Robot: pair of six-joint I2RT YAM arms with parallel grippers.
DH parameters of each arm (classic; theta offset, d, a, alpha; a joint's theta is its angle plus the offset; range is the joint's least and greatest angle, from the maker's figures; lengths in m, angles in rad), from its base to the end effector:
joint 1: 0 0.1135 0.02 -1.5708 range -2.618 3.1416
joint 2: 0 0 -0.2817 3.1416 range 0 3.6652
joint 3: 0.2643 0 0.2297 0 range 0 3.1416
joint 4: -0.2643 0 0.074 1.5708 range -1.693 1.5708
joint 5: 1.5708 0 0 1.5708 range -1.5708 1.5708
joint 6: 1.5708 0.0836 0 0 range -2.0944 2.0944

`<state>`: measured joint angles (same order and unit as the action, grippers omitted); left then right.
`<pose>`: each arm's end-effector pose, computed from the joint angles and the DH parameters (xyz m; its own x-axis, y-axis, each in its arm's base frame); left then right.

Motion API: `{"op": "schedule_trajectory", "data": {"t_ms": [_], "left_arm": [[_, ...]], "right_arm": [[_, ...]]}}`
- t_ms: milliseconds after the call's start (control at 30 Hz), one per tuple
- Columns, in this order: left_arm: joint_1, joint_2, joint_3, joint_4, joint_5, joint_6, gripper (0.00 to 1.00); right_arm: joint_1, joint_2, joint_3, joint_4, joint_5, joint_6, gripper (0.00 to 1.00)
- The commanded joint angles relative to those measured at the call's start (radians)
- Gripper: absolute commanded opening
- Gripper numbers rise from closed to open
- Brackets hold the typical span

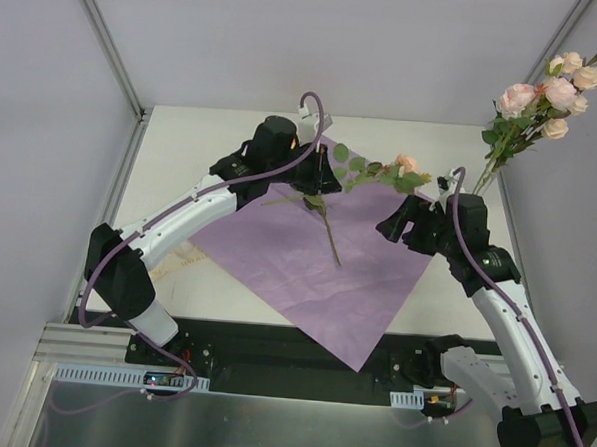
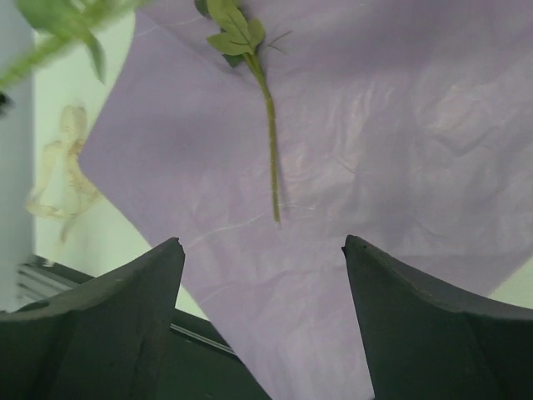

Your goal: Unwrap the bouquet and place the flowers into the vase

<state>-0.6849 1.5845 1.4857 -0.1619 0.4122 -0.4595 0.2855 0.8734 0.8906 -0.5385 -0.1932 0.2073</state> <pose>0.2855 -0.2764 0.3942 -0.5689 -0.0600 -0.8202 0.6997 0.4888 -0.5211 0.1826 0.0703 0.3155 -0.5574 0.0469 -0.8289 -0.3285 0.9045 0.2721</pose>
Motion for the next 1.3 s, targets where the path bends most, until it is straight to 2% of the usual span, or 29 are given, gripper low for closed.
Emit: {"op": "schedule_trajectory", "data": {"t_ms": [0, 67, 167, 400, 633, 800, 967, 1133, 1267], "left_arm": [[0.013, -0.012, -0.079, -0.013, 0.034, 0.058, 0.0], [0.013, -0.032, -0.106, -0.008, 0.028, 0.059, 0.0], [0.013, -0.063, -0.156, 0.013, 0.025, 0.061, 0.0], [0.012, -0.098, -0.228, 0.044, 0.037, 0.032, 0.0], [0.012, -0.126, -0.235, 0.05, 0.053, 0.028, 0.0], [0.012, -0.13, -0.237, 0.056, 0.065, 0.024, 0.0], [0.012, -0.132, -0.239, 0.061, 0.077, 0.019, 0.0], [0.01, -0.121, -0.24, 0.07, 0.1, 0.004, 0.0], [0.008, -0.113, -0.245, 0.075, 0.111, -0.004, 0.0]], "right_arm": [[0.003, -0.014, -0.076, 0.257, -0.1, 0.328, 0.81], [0.004, -0.02, -0.134, 0.319, -0.062, 0.442, 0.85], [0.007, 0.021, -0.14, 0.365, -0.054, 0.504, 0.84], [0.052, 0.145, -0.084, 0.407, -0.04, 0.652, 0.68], [0.141, 0.282, -0.021, 0.429, -0.005, 0.754, 0.68], [0.161, 0.351, -0.012, 0.472, -0.002, 0.794, 0.68], [0.162, 0.366, -0.015, 0.496, 0.009, 0.813, 0.55], [0.162, 0.369, -0.016, 0.492, 0.034, 0.822, 0.54], [0.158, 0.368, -0.016, 0.492, 0.044, 0.834, 0.4]]}}
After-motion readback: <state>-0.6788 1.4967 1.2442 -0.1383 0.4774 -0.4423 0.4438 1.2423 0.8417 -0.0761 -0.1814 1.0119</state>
